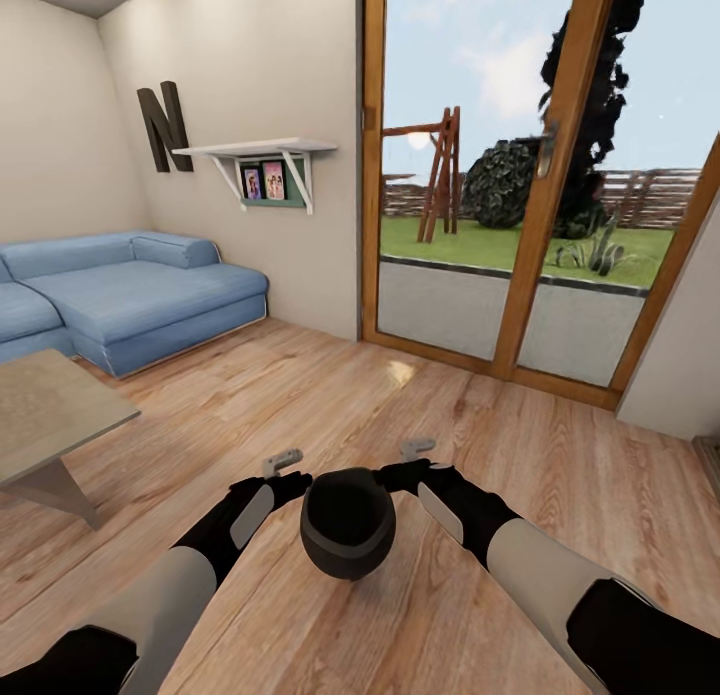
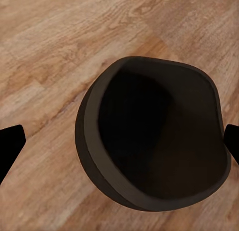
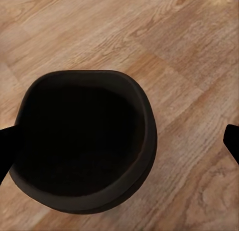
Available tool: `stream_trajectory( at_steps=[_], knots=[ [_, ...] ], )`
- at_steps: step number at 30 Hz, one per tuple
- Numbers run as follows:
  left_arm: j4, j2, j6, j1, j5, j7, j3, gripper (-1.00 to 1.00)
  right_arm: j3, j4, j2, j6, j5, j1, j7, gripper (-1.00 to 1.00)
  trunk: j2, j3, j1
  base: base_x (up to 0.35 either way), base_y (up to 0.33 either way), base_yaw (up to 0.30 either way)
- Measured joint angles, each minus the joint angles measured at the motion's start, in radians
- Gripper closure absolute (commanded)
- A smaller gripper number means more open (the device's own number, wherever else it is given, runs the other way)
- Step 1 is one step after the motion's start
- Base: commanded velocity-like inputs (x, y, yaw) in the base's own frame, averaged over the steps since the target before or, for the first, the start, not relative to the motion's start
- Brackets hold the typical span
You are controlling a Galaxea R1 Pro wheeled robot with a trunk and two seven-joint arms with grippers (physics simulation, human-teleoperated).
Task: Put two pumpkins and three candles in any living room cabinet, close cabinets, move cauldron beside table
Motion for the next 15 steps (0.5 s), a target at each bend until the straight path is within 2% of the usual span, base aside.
stream_trajectory(
  at_steps=[9, 15],
  knots=[
    [0.002, -0.007, 0.004, 0.000, 0.001, 0.000, 0.000, -1.00, 0.000, 0.001, 0.000, 0.001, -0.001, 0.000, 0.000, -1.00, 0.000, 0.000, 0.000, 0.000, 0.000, 0.000],
    [0.032, -0.009, 0.003, 0.000, 0.000, 0.000, 0.001, -1.00, 0.000, 0.002, 0.000, 0.001, 0.000, 0.000, 0.000, -1.00, 0.000, 0.000, 0.000, 0.000, 0.000, 0.000]
  ],
)
